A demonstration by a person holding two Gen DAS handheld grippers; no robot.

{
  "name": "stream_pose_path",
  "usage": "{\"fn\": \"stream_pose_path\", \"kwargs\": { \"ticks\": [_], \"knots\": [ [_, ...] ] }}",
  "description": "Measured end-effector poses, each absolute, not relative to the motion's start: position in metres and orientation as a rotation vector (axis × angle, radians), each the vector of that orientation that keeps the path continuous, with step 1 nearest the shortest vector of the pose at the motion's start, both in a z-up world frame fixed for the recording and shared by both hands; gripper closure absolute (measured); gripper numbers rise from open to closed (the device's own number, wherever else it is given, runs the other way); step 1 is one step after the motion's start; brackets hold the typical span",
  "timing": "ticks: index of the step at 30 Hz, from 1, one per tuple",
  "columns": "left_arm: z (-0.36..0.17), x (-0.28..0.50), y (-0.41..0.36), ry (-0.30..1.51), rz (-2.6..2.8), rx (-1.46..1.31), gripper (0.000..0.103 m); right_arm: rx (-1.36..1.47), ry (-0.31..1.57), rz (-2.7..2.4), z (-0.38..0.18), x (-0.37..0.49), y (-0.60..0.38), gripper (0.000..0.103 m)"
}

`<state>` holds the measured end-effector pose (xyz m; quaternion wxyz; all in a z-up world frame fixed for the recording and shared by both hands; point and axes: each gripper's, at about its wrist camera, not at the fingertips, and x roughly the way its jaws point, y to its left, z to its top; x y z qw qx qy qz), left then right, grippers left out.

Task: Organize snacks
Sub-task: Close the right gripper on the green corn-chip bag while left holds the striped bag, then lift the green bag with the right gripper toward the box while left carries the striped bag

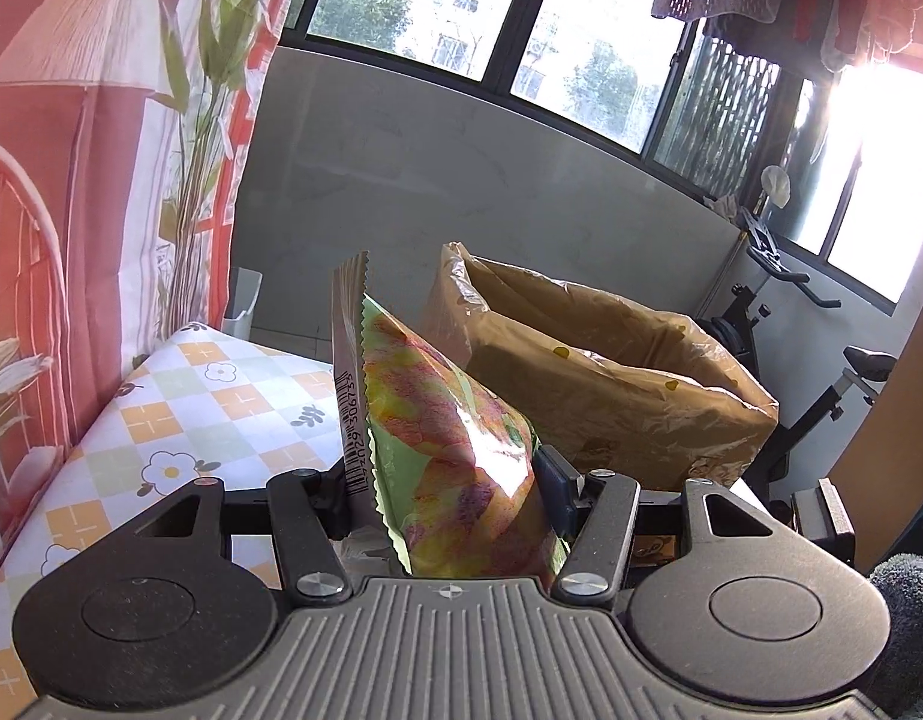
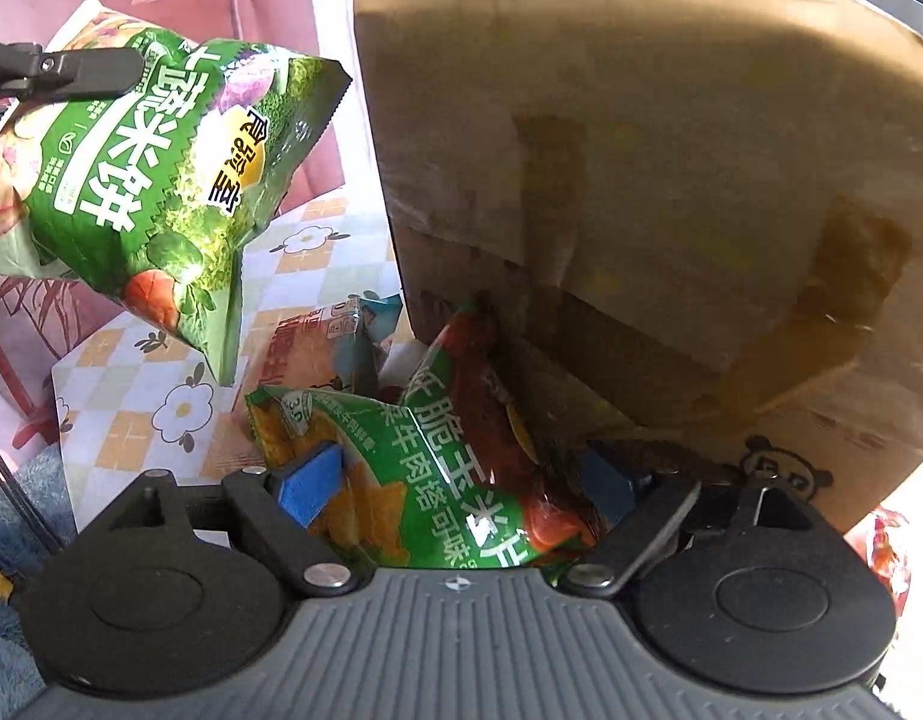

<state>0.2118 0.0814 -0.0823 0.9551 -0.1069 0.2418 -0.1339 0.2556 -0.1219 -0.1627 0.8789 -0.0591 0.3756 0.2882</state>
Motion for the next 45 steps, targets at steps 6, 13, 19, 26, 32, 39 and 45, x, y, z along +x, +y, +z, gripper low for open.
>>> {"fn": "stream_pose_path", "kwargs": {
  "ticks": [6, 13, 19, 26, 32, 39, 45],
  "knots": [
    [-0.084, 0.212, 0.084, 0.489, -0.263, -0.221, 0.043, -0.147, 0.818, 0.652, -0.178, 0.272, -0.104, 0.004],
    [-0.086, 0.211, 0.085, 0.502, -0.249, -0.221, 0.043, -0.142, 0.768, 0.653, -0.182, 0.26, -0.113, 0.008],
    [-0.083, 0.207, 0.081, 0.498, -0.245, -0.211, 0.043, -0.135, 0.745, 0.646, -0.174, 0.244, -0.121, 0.024],
    [-0.079, 0.204, 0.08, 0.501, -0.237, -0.195, 0.043, -0.05, 0.723, 0.643, -0.16, 0.221, -0.145, 0.029],
    [-0.083, 0.197, 0.073, 0.52, -0.249, -0.19, 0.043, 0.002, 0.708, 0.625, -0.154, 0.202, -0.163, 0.029],
    [-0.079, 0.189, 0.068, 0.511, -0.271, -0.179, 0.043, 0.02, 0.654, 0.625, -0.141, 0.185, -0.169, 0.029],
    [-0.078, 0.179, 0.061, 0.502, -0.296, -0.163, 0.043, 0.042, 0.653, 0.609, -0.143, 0.17, -0.175, 0.029]
  ]
}}
